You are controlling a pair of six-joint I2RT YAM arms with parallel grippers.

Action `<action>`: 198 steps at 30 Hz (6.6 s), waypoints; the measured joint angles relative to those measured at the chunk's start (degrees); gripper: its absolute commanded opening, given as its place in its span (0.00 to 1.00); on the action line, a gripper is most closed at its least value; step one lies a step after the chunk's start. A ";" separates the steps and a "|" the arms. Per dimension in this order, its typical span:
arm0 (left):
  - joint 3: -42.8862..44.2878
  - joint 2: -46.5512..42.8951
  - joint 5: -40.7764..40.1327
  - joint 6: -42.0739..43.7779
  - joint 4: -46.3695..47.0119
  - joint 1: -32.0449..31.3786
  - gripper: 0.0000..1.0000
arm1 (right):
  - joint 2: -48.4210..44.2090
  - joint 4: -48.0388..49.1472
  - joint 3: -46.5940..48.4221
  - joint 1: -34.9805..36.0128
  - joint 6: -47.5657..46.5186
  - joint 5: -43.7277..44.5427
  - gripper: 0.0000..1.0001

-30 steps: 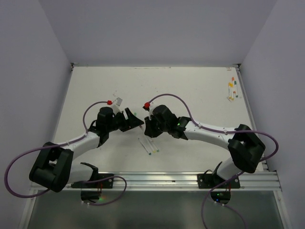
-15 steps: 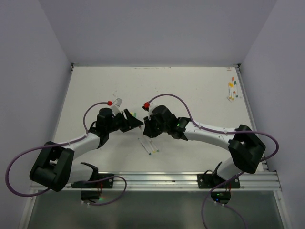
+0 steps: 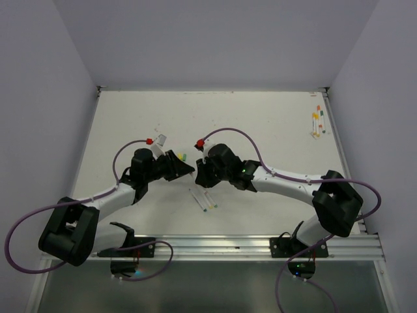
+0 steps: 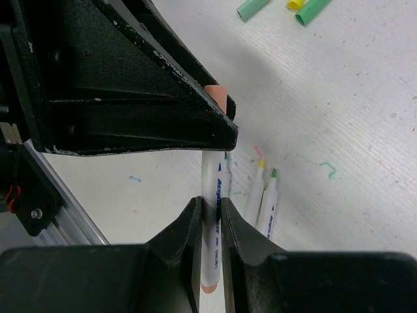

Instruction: Open the pen caps

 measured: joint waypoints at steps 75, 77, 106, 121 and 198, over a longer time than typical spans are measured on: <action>13.44 -4.37 -17.05 -0.26 -17.46 4.28 0.00 | -10.82 -6.69 -14.97 4.48 2.93 18.80 0.00; 13.51 -3.43 -16.35 1.49 -17.09 3.80 0.00 | -7.93 -5.81 -14.91 2.29 2.78 18.58 0.00; 40.85 28.85 -38.88 17.59 -40.79 -10.23 0.00 | 3.37 4.00 -11.72 -0.52 2.16 10.14 0.41; 47.19 37.68 -48.54 18.75 -45.11 -13.60 0.00 | -20.72 -2.64 -17.46 -7.67 2.49 14.67 0.59; 9.27 4.57 -43.80 13.49 4.15 -20.39 0.49 | 40.72 -14.40 43.54 -63.98 -11.41 26.25 0.84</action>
